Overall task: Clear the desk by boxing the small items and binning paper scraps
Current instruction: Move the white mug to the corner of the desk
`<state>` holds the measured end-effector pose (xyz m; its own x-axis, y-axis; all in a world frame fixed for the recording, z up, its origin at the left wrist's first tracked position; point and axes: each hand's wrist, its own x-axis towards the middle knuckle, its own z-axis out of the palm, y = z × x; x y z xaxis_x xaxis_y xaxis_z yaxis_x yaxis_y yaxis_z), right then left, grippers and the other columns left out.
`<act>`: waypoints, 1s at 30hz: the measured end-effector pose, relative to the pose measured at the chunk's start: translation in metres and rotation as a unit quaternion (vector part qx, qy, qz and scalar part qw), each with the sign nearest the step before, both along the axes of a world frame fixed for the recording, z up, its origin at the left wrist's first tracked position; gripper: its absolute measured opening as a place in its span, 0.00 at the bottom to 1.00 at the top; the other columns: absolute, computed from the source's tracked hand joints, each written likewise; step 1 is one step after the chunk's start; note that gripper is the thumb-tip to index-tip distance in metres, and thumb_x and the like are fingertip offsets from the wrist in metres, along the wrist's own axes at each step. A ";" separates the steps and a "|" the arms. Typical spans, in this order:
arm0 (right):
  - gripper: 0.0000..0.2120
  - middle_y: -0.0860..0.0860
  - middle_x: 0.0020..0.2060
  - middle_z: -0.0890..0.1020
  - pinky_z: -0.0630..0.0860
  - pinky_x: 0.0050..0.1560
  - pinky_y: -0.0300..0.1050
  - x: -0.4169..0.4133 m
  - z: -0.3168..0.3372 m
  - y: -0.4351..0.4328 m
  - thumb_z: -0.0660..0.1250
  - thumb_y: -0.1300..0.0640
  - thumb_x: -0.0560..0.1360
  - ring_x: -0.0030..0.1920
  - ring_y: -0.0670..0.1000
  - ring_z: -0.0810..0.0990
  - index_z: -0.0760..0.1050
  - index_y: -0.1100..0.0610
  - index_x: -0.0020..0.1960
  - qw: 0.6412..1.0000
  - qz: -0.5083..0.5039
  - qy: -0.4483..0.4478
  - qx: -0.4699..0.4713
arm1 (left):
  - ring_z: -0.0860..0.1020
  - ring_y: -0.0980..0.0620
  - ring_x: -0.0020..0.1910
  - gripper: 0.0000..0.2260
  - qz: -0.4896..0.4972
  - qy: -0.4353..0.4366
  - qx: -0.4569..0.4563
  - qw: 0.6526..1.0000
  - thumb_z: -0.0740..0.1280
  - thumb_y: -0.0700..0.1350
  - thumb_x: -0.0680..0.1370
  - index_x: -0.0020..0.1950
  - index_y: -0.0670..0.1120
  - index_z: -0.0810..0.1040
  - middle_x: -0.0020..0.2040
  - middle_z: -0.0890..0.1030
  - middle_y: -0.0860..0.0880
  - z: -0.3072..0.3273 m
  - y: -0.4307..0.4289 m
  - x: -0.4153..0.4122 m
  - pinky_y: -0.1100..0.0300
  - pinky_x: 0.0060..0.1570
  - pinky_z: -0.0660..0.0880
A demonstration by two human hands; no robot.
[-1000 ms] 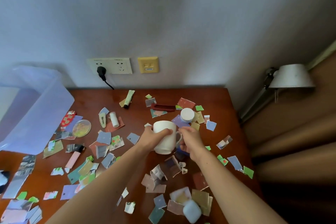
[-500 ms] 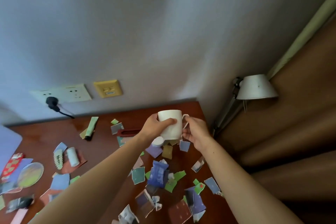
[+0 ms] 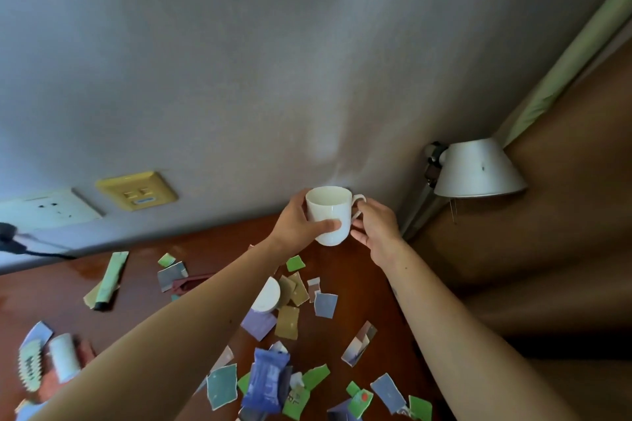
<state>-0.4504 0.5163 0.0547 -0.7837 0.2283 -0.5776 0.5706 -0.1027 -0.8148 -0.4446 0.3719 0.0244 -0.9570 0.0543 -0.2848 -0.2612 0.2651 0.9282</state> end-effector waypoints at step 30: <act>0.11 0.49 0.52 0.82 0.79 0.44 0.42 -0.041 -0.054 0.007 0.59 0.62 0.79 0.56 0.52 0.80 0.77 0.53 0.55 0.997 -0.070 0.007 -0.010 | 0.70 0.55 0.59 0.42 -0.035 0.082 -0.074 0.993 0.77 0.39 0.68 0.73 0.47 0.55 0.61 0.66 0.54 -0.043 0.031 -0.040 0.61 0.57 0.72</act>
